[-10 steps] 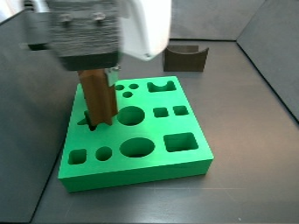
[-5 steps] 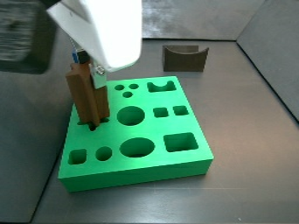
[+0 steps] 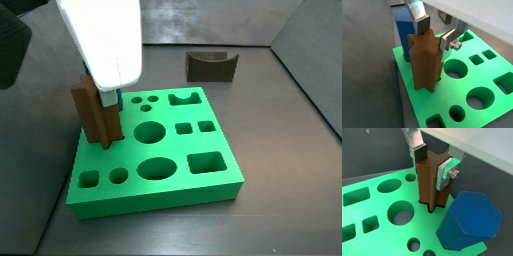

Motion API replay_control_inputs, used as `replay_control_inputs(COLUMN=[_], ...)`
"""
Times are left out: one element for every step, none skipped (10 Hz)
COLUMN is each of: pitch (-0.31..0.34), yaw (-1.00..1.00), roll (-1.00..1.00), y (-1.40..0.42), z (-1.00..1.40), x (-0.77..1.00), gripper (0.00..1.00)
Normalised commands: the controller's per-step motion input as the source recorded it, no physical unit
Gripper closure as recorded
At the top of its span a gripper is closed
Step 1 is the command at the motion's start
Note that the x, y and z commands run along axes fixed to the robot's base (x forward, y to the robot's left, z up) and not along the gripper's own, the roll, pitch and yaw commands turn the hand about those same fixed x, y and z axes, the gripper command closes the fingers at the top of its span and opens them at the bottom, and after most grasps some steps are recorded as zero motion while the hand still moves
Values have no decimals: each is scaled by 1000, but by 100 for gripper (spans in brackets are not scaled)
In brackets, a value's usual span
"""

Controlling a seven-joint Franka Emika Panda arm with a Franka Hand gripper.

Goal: Pick up the star object. Move up. Move to above the board. Insert the star object.
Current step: Insert the star object.

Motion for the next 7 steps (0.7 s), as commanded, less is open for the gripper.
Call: replay_control_inputs(pitch=[0,-14,-124,-39,0,0,0], yaw=[0,0,-154,-346,-574,-874,-920], roll=[13,0,0,0,34,16,0], y=[0,0,0,0,80,89,0], z=[0,-131,-591,-629,-560,-520,-543], x=[-54,0,66,366,369,151,11], gripper=[100,100,100,100,100,100,100])
